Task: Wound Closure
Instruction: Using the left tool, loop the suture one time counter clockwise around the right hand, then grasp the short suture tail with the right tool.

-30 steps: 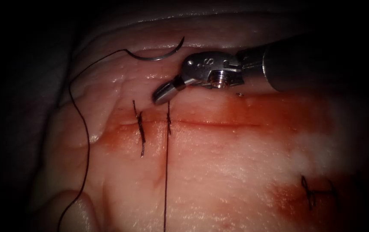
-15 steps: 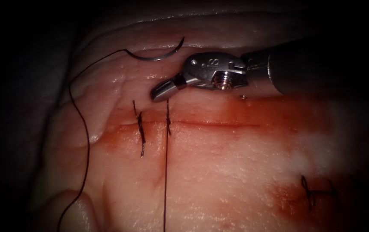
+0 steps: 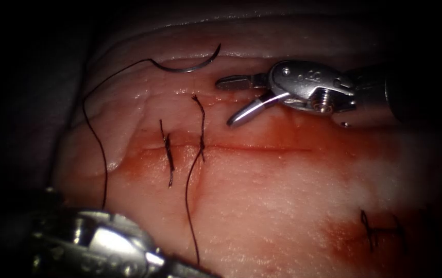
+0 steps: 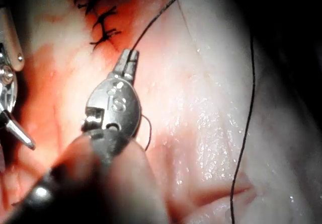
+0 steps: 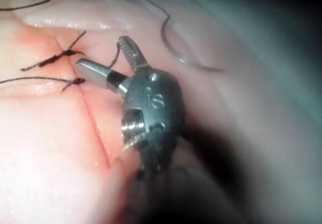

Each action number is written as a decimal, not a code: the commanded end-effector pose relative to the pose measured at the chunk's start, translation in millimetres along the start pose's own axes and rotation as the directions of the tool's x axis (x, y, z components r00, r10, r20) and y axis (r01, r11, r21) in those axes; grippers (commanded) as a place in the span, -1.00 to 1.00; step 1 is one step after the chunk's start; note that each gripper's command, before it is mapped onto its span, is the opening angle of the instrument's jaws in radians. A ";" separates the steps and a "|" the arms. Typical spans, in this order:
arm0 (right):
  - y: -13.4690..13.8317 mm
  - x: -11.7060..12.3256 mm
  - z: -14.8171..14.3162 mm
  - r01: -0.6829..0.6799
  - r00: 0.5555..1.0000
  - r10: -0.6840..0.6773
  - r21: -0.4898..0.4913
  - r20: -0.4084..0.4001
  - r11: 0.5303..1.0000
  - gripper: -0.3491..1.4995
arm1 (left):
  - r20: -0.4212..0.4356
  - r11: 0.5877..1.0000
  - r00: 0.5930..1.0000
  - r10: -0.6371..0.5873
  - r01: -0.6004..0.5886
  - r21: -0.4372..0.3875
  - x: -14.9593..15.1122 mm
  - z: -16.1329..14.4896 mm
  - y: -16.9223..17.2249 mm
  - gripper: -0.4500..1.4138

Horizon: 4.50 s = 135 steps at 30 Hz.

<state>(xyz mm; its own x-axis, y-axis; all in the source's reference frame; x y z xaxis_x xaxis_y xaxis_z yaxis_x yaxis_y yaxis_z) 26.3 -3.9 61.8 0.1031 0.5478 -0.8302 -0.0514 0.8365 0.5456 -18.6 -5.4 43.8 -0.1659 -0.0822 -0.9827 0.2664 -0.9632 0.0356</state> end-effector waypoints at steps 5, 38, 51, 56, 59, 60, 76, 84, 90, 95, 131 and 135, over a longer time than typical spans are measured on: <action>-3.1 -1.6 3.1 0.016 0.998 -0.014 0.033 -0.060 0.999 -1.00 | -0.039 0.995 0.999 0.031 -0.027 0.101 -0.3 -1.3 -5.0 -1.00; -6.6 -0.6 6.4 -0.015 0.869 0.061 0.097 -0.491 0.995 -1.00 | -0.151 0.977 0.984 0.093 -0.060 0.207 -17.1 -6.2 -13.0 -1.00; -5.6 0.7 2.5 -0.209 0.853 0.168 -0.029 -0.494 0.977 -1.00 | -0.142 0.984 0.989 0.038 -0.012 0.180 -21.1 -4.2 -7.2 -1.00; -5.7 0.7 2.2 -0.444 0.806 0.327 -0.137 -0.494 0.885 -1.00 | -0.125 0.986 0.992 0.008 0.013 0.167 -22.5 -2.6 -4.7 -1.00; -5.5 0.5 2.7 -0.540 0.786 0.375 -0.250 -0.492 0.804 -0.84 | -0.120 0.987 0.993 0.001 0.018 0.158 -22.4 -1.3 -3.5 -1.00; -5.4 0.4 2.9 -0.537 0.795 0.370 -0.276 -0.480 0.797 -0.73 | -0.122 0.988 0.993 0.003 0.016 0.153 -22.2 -1.1 -3.3 -1.00; -4.8 -2.0 4.7 -0.486 0.872 0.379 -0.644 -0.311 0.591 0.24 | -0.133 0.992 0.991 0.005 0.013 0.129 -19.8 0.2 -1.5 -1.00; -3.9 -3.3 6.7 -0.462 0.879 0.403 -0.669 -0.256 0.582 0.20 | -0.131 0.992 0.991 -0.008 0.025 0.126 -20.1 0.6 -1.1 -1.00; -2.6 -4.6 7.4 -0.461 0.875 0.420 -0.679 -0.241 0.572 0.31 | -0.133 0.992 0.991 -0.008 0.024 0.124 -20.1 0.5 -1.1 -1.00; -2.0 -4.5 6.4 -0.422 0.895 0.388 -0.707 -0.222 0.568 0.62 | -0.135 0.992 0.991 -0.013 0.030 0.123 -20.4 0.5 -1.3 -1.00; -1.7 -6.1 6.6 -0.395 0.900 0.401 -0.711 -0.172 0.582 -0.74 | -0.140 0.991 0.990 -0.032 0.050 0.127 -21.7 1.1 -3.1 -1.00; -1.8 -6.1 6.5 -0.396 0.895 0.417 -0.712 -0.159 0.580 -1.00 | -0.141 0.991 0.989 -0.033 0.050 0.125 -21.7 0.9 -3.1 -1.00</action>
<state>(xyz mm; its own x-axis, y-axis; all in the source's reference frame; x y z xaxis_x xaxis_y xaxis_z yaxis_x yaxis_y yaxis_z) 31.6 -8.8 66.3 -0.0776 0.8451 -0.5289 -0.7796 0.2792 0.5606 -16.1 -0.9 64.6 -0.0391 -0.0133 -0.9991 0.1369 -0.9906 0.0079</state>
